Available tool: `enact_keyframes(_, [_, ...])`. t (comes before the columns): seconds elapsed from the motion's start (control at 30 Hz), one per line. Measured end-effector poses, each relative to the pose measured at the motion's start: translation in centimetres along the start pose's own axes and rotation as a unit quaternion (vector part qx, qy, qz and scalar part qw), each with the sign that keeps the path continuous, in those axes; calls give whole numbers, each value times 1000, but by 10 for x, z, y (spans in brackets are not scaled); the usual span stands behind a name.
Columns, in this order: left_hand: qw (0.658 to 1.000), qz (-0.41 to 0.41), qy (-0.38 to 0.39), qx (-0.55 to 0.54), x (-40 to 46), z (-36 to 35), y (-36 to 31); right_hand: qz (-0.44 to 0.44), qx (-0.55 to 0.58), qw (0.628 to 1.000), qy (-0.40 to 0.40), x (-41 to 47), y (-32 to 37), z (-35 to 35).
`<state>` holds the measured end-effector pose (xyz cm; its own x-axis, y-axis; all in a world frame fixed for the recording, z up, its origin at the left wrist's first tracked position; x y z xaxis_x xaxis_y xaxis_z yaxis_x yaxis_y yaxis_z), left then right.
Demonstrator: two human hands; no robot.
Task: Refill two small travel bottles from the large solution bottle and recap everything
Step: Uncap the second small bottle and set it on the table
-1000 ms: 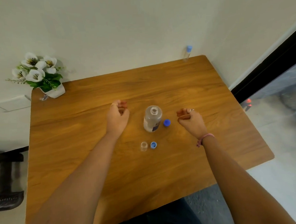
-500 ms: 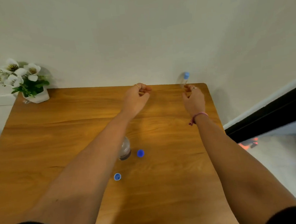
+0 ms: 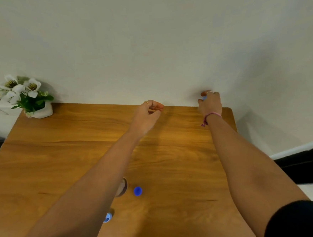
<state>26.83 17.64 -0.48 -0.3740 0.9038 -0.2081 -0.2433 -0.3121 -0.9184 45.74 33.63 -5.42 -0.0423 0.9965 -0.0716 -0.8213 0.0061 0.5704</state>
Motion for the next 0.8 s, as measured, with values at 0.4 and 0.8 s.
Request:
enact_keyframes(0.4, [994,-53,-17,95,5,-1,-30,155,111,972,137,-37,87,25])
enact_keyframes(0.8, [972,-169,-153,54,-99,130,-95,303,230,911,159,-179,239,121])
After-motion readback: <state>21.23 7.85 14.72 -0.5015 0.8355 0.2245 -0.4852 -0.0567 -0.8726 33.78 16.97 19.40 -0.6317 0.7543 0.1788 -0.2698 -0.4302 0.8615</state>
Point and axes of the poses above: each hand's wrist, its own x-axis towards the middle knuckle, its own z-axis out of the back of the hand, y = z × x, the point moved 4 cm from there along x, towards the middle knuckle, and after that the axes turned 1 degree about z, right-handed, at the moved point
